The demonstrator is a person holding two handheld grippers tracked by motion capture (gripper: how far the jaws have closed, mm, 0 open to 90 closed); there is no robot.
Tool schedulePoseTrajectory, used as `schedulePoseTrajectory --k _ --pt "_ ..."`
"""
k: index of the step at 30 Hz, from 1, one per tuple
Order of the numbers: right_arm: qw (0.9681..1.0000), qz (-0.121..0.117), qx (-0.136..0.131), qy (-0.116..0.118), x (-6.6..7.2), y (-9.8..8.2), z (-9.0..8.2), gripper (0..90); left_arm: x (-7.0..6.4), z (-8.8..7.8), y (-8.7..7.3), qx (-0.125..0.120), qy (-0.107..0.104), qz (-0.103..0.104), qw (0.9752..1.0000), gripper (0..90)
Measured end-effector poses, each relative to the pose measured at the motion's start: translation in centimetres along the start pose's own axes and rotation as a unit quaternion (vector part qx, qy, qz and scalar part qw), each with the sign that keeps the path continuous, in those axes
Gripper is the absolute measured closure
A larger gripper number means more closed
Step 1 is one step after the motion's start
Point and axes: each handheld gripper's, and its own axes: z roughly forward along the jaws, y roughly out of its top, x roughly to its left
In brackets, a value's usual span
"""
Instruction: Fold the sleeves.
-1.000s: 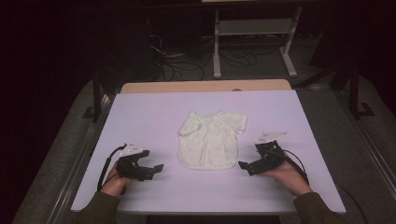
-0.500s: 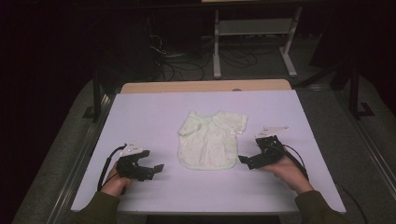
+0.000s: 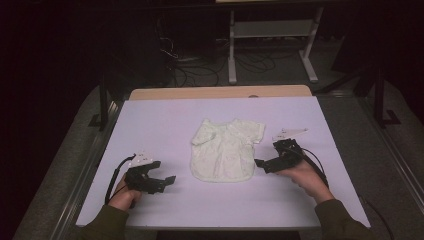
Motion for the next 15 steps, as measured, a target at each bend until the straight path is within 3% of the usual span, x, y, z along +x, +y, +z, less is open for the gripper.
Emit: schedulePoseTrajectory --k 15 --pt "0.9999 0.005 -0.004 -0.008 -1.1 1.6 1.1 3.1 0.0 0.1 0.0 0.002 -0.002 0.0 1.0 13.8"
